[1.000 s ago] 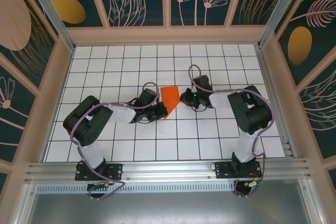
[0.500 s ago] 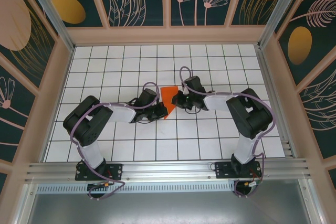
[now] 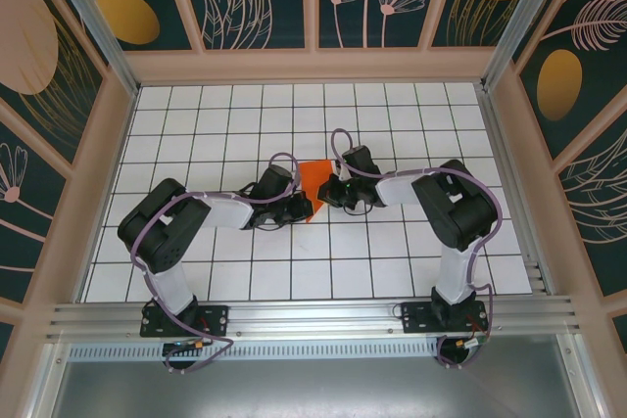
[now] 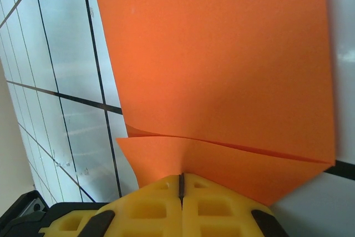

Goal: Fold a paper plane with a square sheet of paper (pick it up from the middle)
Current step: Third fold the triangle at the center of the table.

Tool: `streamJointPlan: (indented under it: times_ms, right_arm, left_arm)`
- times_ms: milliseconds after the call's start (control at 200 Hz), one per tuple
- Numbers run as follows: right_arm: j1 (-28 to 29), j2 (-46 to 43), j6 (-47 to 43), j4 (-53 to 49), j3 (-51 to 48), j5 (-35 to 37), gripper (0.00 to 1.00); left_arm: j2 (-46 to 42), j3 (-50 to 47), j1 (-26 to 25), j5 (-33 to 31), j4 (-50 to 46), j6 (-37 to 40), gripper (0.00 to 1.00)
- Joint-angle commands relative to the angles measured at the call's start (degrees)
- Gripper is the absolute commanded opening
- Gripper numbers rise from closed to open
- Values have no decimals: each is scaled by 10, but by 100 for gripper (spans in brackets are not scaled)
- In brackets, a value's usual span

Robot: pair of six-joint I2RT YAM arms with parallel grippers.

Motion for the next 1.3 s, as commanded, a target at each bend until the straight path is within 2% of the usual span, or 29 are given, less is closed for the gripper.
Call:
streamJointPlan:
  times_ms: [0,115,310,625,901,1296]
  right_arm:
    - [3,21,-1,-32,-3,18,0]
    - [3,23,0,-32,-4,19,0]
    - [4,30,-2,-32,-3,19,0]
    - [3,39,0,-37,0,21,0]
    - [-3,37,1,-46,-2,28,0]
    - [-5,38,3,-47,-11,32,0]
  left_arm:
    - [-17,6,1,1,-16,58,4]
    - [-12,21,0,-17,-18,84,5]
    - [10,32,0,8,2,85,5]
    - [37,43,1,21,-22,99,4]
    - [33,-1,0,19,-17,88,2]
    - [-37,-75,-2,39,-44,112,0]
